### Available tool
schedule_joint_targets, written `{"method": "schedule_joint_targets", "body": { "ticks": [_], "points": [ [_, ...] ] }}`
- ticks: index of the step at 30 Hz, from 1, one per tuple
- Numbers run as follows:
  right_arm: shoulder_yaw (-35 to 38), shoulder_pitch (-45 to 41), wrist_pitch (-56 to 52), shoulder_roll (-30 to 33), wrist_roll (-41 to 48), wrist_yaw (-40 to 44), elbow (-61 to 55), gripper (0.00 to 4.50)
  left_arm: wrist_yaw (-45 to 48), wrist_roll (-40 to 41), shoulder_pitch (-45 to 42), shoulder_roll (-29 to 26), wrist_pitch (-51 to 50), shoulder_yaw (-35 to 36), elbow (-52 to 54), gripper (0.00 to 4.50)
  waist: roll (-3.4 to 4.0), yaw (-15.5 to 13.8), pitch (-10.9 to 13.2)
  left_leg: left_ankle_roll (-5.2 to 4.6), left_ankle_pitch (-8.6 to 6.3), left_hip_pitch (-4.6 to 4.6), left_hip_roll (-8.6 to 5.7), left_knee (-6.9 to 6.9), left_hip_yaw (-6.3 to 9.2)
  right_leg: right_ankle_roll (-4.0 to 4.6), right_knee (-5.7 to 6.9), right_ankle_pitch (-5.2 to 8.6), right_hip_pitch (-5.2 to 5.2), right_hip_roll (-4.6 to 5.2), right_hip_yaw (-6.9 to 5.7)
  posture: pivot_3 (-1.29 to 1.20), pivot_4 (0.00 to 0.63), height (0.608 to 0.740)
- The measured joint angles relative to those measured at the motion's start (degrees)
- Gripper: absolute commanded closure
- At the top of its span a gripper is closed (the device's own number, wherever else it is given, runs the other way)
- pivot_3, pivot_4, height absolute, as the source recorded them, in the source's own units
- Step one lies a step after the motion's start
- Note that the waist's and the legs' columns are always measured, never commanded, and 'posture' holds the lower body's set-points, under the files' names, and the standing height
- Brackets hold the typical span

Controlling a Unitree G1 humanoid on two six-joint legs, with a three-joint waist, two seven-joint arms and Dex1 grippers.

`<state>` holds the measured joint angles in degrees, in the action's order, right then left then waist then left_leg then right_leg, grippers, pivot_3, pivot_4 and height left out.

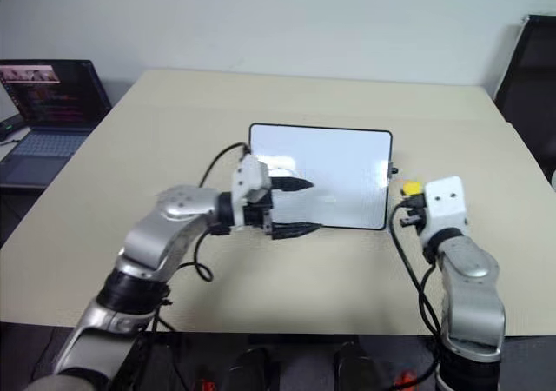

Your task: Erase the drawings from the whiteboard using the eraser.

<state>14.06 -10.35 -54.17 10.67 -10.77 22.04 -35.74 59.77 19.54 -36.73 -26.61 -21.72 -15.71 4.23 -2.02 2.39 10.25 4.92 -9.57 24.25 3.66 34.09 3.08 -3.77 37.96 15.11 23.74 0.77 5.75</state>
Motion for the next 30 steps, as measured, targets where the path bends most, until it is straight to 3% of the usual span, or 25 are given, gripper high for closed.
{"method": "schedule_joint_targets", "body": {
  "ticks": [6,15,25,30],
  "points": [
    [2.9,-0.3,-3.6,0.0,4.5,-1.4,4.9,3.51,4.5,-4.8,-6.9,5.9,3.7,-6.7,-8.9,0.00,0.01,1.2,0.0,-0.02,0.01,-0.01,0.00,-0.01,0.01,-0.01,0.02,-0.01,0.00,-0.01,0.01,0.00,0.150,0.740],
    [4.5,-4.1,-2.0,3.2,9.0,-3.8,16.0,3.51,5.7,-8.9,-8.3,9.8,7.1,-9.0,-13.5,0.00,0.07,1.1,0.0,-0.02,0.00,0.04,-0.02,-0.05,0.03,-0.19,0.00,-0.08,0.00,-0.01,0.01,0.00,0.150,0.740],
    [6.4,-6.8,3.1,6.1,14.3,-5.3,25.6,0.16,4.4,-9.0,-6.9,9.1,4.5,-7.7,-10.9,0.00,0.13,1.1,0.1,-0.03,0.01,0.03,-0.02,-0.05,0.05,-0.33,0.01,-0.16,-0.01,-0.02,0.00,0.00,0.150,0.740],
    [6.8,-6.9,5.5,5.9,16.7,-6.3,25.3,0.04,1.9,-8.0,-4.3,8.0,2.2,-4.4,-7.7,0.00,0.21,1.2,0.1,-0.03,0.01,0.02,-0.01,-0.05,0.06,-0.35,0.02,-0.17,-0.01,-0.02,0.01,0.00,0.150,0.740]
  ]
}}
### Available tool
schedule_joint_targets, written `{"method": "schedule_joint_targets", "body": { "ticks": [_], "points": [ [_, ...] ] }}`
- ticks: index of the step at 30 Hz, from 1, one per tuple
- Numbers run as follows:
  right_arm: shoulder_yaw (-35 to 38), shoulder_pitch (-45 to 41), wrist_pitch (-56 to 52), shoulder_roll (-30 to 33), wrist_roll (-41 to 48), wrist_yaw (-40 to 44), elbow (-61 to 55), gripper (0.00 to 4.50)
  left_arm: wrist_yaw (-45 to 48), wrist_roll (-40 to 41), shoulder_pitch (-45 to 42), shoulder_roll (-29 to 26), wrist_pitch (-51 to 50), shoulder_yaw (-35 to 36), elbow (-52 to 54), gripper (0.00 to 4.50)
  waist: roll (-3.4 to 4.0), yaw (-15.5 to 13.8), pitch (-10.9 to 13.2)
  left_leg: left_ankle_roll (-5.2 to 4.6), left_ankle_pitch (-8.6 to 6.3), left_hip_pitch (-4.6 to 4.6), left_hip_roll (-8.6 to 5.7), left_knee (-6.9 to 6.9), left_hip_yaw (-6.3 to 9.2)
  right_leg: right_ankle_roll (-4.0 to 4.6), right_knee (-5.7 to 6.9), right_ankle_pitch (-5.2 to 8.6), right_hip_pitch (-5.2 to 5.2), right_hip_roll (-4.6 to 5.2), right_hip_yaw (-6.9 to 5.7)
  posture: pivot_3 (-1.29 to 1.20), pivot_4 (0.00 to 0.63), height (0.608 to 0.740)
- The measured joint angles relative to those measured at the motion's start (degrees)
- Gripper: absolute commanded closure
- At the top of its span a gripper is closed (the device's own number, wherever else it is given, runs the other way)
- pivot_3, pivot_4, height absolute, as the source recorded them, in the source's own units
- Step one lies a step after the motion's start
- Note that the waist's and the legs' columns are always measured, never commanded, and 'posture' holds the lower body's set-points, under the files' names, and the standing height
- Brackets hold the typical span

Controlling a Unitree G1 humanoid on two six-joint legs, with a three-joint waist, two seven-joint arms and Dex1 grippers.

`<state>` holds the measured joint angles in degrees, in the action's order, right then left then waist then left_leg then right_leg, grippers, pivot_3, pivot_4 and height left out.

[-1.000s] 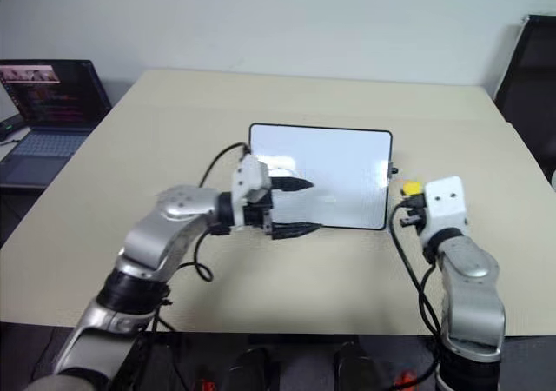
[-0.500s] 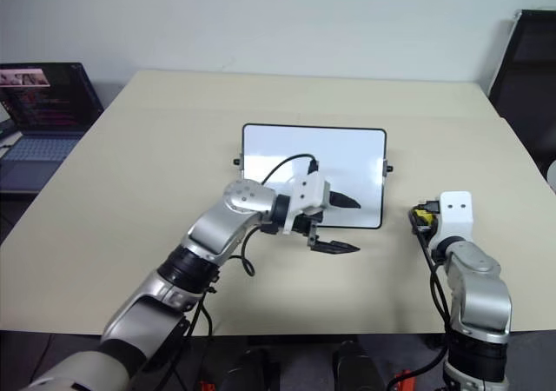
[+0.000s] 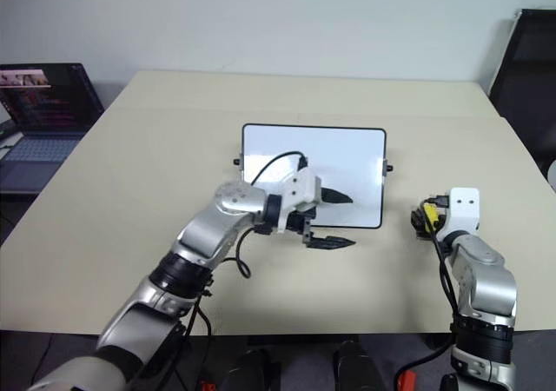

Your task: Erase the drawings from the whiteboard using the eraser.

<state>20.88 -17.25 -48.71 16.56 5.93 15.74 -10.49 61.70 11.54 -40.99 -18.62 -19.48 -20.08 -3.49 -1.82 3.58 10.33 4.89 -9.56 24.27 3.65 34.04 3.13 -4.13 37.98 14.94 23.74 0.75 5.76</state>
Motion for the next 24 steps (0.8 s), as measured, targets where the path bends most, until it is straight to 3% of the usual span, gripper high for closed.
{"method": "schedule_joint_targets", "body": {
  "ticks": [7,12,15,19,24],
  "points": [
    [-0.3,5.9,5.3,-2.5,2.3,-2.2,-14.3,0.04,-11.0,3.4,10.5,-3.2,-5.7,13.4,9.1,0.00,0.11,-0.1,0.0,0.01,-0.01,0.00,0.04,-0.06,0.10,-0.02,-0.01,0.02,-0.02,-0.04,-0.07,0.00,0.150,0.740],
    [-5.5,18.9,19.8,-9.1,-0.7,-6.0,-20.7,0.04,-26.4,5.2,26.7,1.6,-8.8,25.9,21.9,0.00,0.13,-0.2,0.0,0.04,-0.04,-0.03,0.04,-0.05,0.06,-0.05,-0.05,0.10,-0.06,0.02,-0.07,0.00,0.150,0.740],
    [-7.9,26.1,30.3,-14.5,-0.1,-6.2,-19.8,0.04,-38.1,-0.1,36.9,5.1,-3.9,31.1,24.5,0.00,0.13,-0.2,0.0,0.05,-0.05,-0.44,0.03,-0.06,0.02,0.34,-0.06,0.31,-0.41,0.07,-0.03,0.00,0.150,0.740],
    [-8.3,27.6,36.9,-13.5,1.2,-4.3,-16.0,0.04,-46.6,-4.9,40.2,5.7,-1.3,34.4,23.4,0.00,0.03,-0.4,0.0,0.21,-0.13,-0.41,0.00,0.16,0.01,0.41,-0.30,0.27,-0.32,0.13,-0.02,0.00,0.150,0.740],
    [-8.4,25.1,38.0,-11.3,3.2,-3.4,-15.8,0.04,-48.8,-5.3,39.8,6.3,-0.3,32.5,23.6,0.00,-0.02,-0.3,0.0,0.42,-0.27,-0.38,-0.06,0.19,-0.19,0.43,-1.24,0.26,-0.48,0.42,-0.04,0.00,0.150,0.740]
  ]
}}
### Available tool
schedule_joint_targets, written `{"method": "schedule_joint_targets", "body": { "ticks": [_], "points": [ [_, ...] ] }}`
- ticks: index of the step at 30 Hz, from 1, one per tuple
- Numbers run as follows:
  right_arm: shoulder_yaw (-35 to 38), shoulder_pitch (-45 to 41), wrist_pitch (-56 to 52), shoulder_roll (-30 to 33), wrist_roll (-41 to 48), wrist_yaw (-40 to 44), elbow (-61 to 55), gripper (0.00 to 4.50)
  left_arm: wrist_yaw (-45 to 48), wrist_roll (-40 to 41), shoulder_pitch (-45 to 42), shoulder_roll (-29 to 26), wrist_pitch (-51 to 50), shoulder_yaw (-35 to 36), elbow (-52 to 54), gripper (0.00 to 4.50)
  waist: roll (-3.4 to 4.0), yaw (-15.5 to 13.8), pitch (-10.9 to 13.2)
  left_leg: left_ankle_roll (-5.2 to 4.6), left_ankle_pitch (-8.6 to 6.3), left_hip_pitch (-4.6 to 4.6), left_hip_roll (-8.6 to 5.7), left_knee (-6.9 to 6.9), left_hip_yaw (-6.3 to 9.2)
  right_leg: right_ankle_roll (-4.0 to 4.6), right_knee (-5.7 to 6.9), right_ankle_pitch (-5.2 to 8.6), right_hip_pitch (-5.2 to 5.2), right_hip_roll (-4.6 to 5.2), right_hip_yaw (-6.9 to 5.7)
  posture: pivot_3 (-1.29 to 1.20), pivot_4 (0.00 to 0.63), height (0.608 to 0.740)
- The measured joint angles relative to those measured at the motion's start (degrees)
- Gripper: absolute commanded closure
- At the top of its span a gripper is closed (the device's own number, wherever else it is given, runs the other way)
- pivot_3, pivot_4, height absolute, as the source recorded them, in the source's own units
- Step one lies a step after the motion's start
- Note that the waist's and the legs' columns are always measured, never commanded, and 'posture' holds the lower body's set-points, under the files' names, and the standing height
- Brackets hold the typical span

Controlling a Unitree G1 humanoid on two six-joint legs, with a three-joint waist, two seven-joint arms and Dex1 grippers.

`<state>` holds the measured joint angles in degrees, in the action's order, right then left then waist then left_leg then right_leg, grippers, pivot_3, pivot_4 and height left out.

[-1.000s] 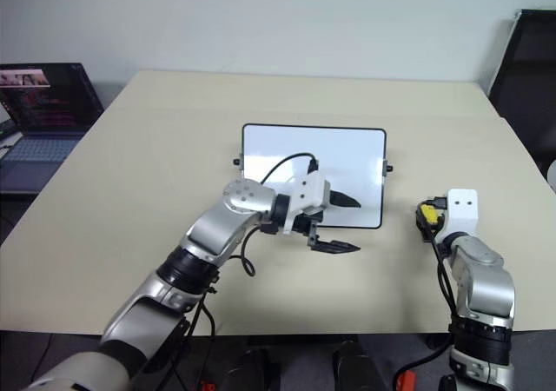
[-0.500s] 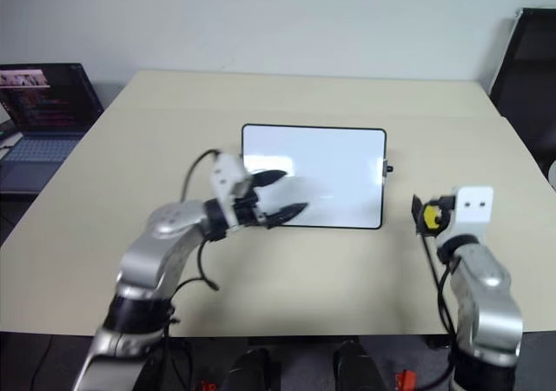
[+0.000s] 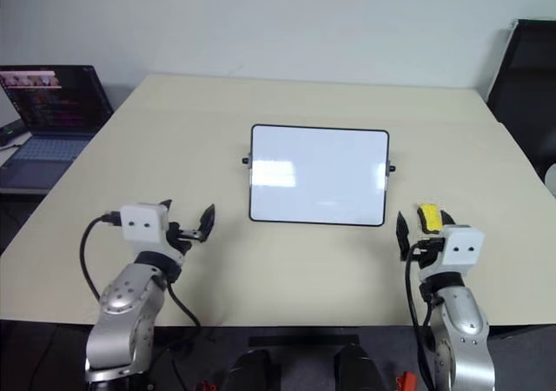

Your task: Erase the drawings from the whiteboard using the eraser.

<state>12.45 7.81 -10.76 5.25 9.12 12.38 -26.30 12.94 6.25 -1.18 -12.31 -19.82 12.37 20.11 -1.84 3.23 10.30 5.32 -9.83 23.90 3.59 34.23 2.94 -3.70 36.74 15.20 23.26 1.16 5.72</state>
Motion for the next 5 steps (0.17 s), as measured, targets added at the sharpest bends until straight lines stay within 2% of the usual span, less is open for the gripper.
{"method": "schedule_joint_targets", "body": {
  "ticks": [5],
  "points": [
    [-0.3,2.8,-2.7,0.4,1.2,-1.1,-4.9,0.04,0.4,0.1,-0.2,0.0,0.3,-3.3,-0.3,0.00,-0.07,0.0,0.0,-0.03,0.02,0.00,-0.01,0.12,-0.11,-0.02,0.23,-0.02,0.00,0.01,0.07,0.00,0.150,0.740]
  ]
}}
